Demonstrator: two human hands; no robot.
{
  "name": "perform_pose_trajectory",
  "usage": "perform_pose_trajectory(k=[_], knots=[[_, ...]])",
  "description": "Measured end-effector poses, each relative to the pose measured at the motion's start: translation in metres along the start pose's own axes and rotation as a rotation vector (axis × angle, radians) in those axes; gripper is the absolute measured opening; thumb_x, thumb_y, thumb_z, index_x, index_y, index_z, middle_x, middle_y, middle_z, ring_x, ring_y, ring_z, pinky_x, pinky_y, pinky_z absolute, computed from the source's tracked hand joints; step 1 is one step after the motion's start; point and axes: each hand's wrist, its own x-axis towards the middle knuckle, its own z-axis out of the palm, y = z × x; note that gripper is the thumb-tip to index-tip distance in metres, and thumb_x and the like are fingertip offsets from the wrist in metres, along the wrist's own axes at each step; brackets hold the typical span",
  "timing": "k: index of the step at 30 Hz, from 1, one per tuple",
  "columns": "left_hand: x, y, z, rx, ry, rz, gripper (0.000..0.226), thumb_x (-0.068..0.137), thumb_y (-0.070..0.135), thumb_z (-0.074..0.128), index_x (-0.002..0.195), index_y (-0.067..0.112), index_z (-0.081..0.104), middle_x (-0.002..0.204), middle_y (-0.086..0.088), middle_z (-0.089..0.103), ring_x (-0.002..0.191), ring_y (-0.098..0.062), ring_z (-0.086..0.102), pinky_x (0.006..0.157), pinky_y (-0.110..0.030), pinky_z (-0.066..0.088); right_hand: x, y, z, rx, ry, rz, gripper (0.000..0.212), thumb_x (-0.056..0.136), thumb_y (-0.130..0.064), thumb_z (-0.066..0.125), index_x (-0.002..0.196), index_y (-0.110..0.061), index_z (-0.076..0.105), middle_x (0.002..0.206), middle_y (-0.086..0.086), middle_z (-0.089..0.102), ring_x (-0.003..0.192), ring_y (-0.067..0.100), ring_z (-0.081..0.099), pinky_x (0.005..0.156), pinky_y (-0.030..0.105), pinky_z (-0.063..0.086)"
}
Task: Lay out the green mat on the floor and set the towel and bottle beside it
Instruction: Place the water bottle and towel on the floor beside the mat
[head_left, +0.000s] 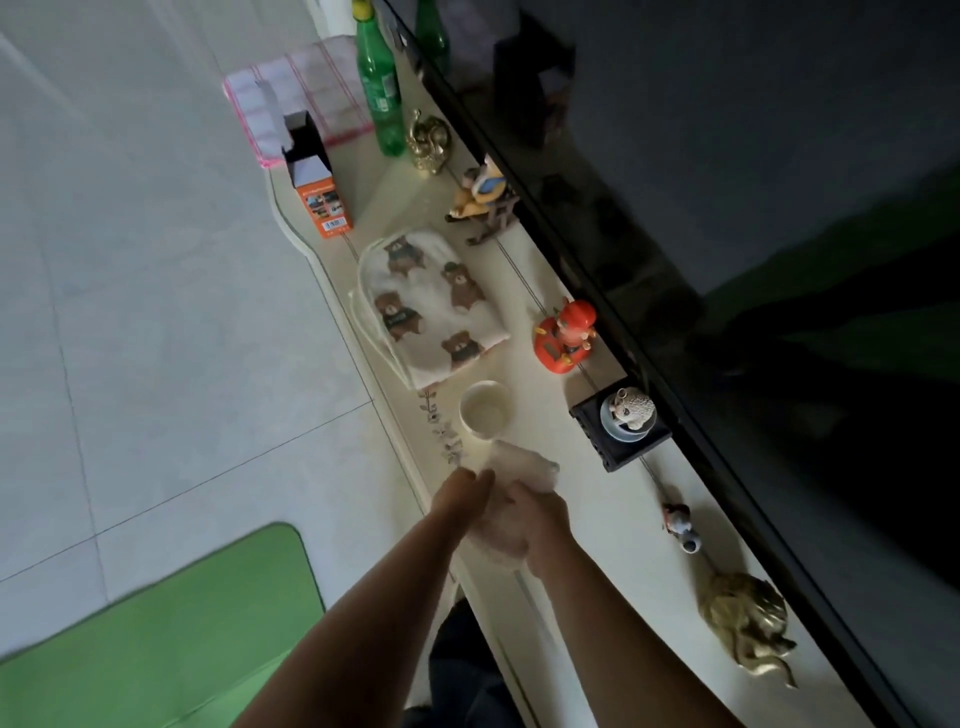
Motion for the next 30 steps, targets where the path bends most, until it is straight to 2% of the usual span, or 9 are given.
perform_pose_trajectory(k=[5,9,10,12,15,22,24,27,30], knots=[[-0.055,-0.009,-0.042,-0.363,0.049,-0.043,0.051,0.099,0.038,0.036,0.124,-0.003,0.054,0.116,-0.019,0.063,0.102,-0.03,0.062,0.075,-0.029,0.049,-0.056,-0.024,0.022,-0.057,-0.181,-0.037,0.021,0.083,-0.026,0.065,0.089,-0.006,0.059,0.075,0.007,0.062,0.073,0.022,0.062,0.07,0.029,0.05],[-0.101,-0.031,-0.093,-0.644,0.183,-0.068,0.057,0.095,0.047,0.043,0.119,-0.002,0.057,0.104,-0.017,0.066,0.084,-0.026,0.064,0.061,-0.027,0.05,-0.104,-0.043,0.055,-0.194,-0.348,-0.194,0.034,0.086,-0.024,0.06,0.111,-0.002,0.059,0.101,0.014,0.067,0.093,0.028,0.064,0.079,0.032,0.054],[-0.114,-0.039,-0.108,-0.694,0.226,-0.075,0.06,0.092,0.051,0.046,0.119,-0.002,0.057,0.103,-0.017,0.067,0.084,-0.026,0.065,0.06,-0.027,0.051,-0.118,-0.046,0.065,-0.247,-0.388,-0.243,0.034,0.088,-0.025,0.058,0.113,-0.001,0.058,0.103,0.012,0.066,0.092,0.026,0.064,0.073,0.026,0.054],[-0.139,-0.058,-0.135,-0.791,0.306,-0.072,0.063,0.086,0.056,0.053,0.117,0.001,0.058,0.103,-0.016,0.069,0.089,-0.028,0.066,0.071,-0.032,0.055,-0.143,-0.05,0.086,-0.313,-0.512,-0.335,0.033,0.088,-0.023,0.058,0.109,0.002,0.06,0.098,0.013,0.069,0.085,0.024,0.066,0.063,0.023,0.054],[-0.175,-0.086,-0.17,-0.915,0.456,-0.027,0.062,0.082,0.056,0.058,0.116,0.005,0.059,0.103,-0.016,0.068,0.095,-0.031,0.065,0.091,-0.045,0.052,-0.179,-0.047,0.118,-0.379,-0.619,-0.437,0.04,0.082,-0.028,0.066,0.11,0.001,0.06,0.099,0.021,0.069,0.091,0.032,0.068,0.081,0.04,0.056],[-0.275,-0.197,-0.209,-1.044,0.898,-0.027,0.062,0.084,0.053,0.058,0.113,-0.002,0.056,0.104,-0.018,0.065,0.096,-0.032,0.063,0.088,-0.043,0.053,-0.275,0.033,0.205,-0.569,-0.79,-0.644,0.05,0.081,-0.032,0.07,0.113,0.003,0.058,0.103,0.022,0.066,0.095,0.034,0.066,0.084,0.046,0.055],[-0.291,-0.216,-0.209,-1.005,0.953,-0.062,0.062,0.085,0.054,0.057,0.112,-0.002,0.056,0.103,-0.018,0.065,0.096,-0.032,0.063,0.087,-0.041,0.053,-0.291,0.053,0.215,-0.58,-0.79,-0.645,0.05,0.081,-0.033,0.07,0.113,0.004,0.058,0.103,0.022,0.066,0.095,0.034,0.065,0.081,0.043,0.056],[-0.31,-0.24,-0.21,-0.879,0.972,-0.087,0.066,0.085,0.058,0.053,0.112,-0.002,0.055,0.105,-0.019,0.065,0.098,-0.032,0.063,0.088,-0.041,0.053,-0.308,0.08,0.215,-0.574,-0.785,-0.61,0.046,0.08,-0.039,0.07,0.103,-0.001,0.059,0.093,0.018,0.068,0.085,0.031,0.067,0.063,0.031,0.054],[-0.311,-0.248,-0.203,-0.86,0.981,-0.066,0.066,0.085,0.059,0.05,0.111,-0.001,0.055,0.104,-0.017,0.065,0.098,-0.032,0.062,0.089,-0.042,0.053,-0.307,0.089,0.209,-0.549,-0.751,-0.636,0.043,0.08,-0.038,0.069,0.1,-0.001,0.058,0.088,0.016,0.067,0.079,0.029,0.067,0.06,0.029,0.054]])
